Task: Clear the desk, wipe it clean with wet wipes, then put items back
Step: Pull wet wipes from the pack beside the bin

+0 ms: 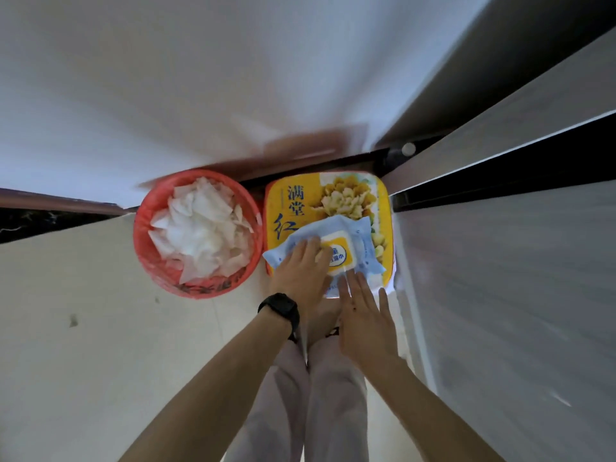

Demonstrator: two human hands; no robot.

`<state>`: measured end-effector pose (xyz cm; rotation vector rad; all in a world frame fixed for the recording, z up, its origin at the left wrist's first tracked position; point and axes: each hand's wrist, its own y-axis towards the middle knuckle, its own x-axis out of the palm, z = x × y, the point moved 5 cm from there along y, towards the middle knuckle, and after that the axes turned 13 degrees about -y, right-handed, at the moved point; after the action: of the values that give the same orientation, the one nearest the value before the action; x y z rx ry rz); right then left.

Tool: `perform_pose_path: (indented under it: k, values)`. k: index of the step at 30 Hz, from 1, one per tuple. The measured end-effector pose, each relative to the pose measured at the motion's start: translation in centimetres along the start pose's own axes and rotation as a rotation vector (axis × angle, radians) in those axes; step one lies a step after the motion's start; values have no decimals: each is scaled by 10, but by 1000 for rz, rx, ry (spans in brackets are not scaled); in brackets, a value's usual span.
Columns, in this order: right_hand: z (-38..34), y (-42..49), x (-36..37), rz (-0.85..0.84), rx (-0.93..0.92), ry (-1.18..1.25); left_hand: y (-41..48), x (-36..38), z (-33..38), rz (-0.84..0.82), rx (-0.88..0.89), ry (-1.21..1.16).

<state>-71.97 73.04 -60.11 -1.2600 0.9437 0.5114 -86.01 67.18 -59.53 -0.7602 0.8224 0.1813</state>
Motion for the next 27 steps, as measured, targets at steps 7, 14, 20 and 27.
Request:
perform_pose_path:
  k: [7,14,20,27]
  values:
    - [4,2,-16,-1,24,30,20,-9,8,-251,218,356]
    - [-2,10,-35,-47,49,35,35,-104,-37,90,54,67]
    - [2,50,-75,102,138,205,-6,-57,-43,-22,314,183]
    - [6,85,-78,51,268,286,-18,-6,-37,-24,-76,-163]
